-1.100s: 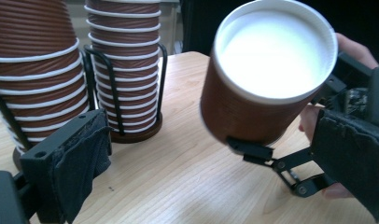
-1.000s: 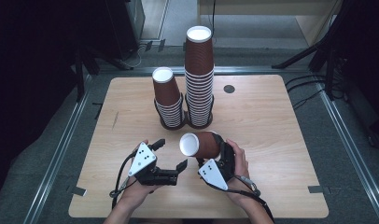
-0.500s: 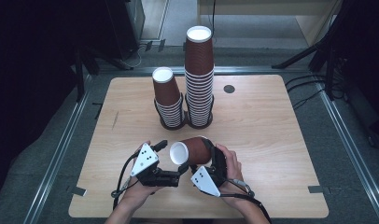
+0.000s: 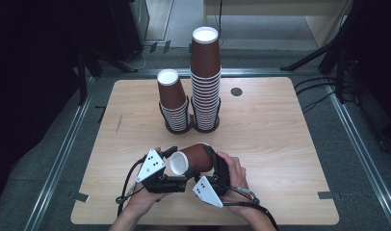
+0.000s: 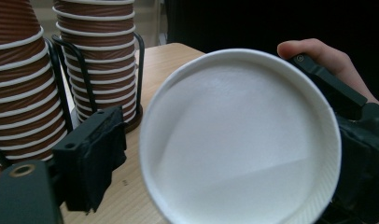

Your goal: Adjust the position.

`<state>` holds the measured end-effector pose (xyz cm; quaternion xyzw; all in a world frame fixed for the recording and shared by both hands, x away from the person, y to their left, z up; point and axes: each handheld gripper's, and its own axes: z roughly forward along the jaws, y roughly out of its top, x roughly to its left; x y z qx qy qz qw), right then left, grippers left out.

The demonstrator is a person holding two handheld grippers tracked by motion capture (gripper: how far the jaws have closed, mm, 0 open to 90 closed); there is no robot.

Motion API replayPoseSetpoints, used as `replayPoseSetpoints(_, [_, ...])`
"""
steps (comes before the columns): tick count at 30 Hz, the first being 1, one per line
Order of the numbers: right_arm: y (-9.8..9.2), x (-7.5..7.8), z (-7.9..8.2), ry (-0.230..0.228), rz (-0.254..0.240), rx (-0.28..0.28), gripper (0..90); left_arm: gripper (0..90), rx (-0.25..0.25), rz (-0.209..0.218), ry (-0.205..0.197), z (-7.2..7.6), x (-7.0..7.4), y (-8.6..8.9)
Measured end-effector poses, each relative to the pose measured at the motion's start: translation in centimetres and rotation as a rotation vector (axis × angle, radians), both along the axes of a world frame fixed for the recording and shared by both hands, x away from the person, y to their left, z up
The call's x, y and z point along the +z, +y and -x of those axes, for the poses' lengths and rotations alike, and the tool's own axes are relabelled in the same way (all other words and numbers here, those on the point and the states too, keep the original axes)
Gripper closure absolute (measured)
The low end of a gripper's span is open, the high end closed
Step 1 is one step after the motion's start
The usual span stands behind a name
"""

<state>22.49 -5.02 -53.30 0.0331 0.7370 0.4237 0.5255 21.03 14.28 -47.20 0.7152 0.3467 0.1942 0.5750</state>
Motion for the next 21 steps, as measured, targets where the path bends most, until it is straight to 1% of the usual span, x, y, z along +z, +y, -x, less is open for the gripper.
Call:
replayPoseSetpoints(1, [0.06,-0.02,0.06,-0.003,0.004,0.003,11.6,13.2,-0.002,-0.001,-0.001,0.0,0.0,0.0])
replayPoseSetpoints(6, [0.32,-0.15,0.3,-0.025,0.022,0.018,11.6,13.9,-0.015,0.005,0.009,-0.08,-0.04,0.09])
replayPoseSetpoints(11, [0.24,-0.1,0.25,-0.028,0.019,0.016,11.6,15.6,-0.023,0.008,0.01,-0.11,-0.05,0.19])
replayPoseSetpoints(14, [0.15,-0.07,0.16,-0.032,0.017,0.009,11.6,18.2,-0.026,0.008,0.008,-0.07,-0.09,0.19])
replayPoseSetpoints(21, [0.12,-0.11,0.2,-0.041,0.026,0.011,11.6,18.4,-0.036,0.016,0.016,-0.18,-0.13,0.39])
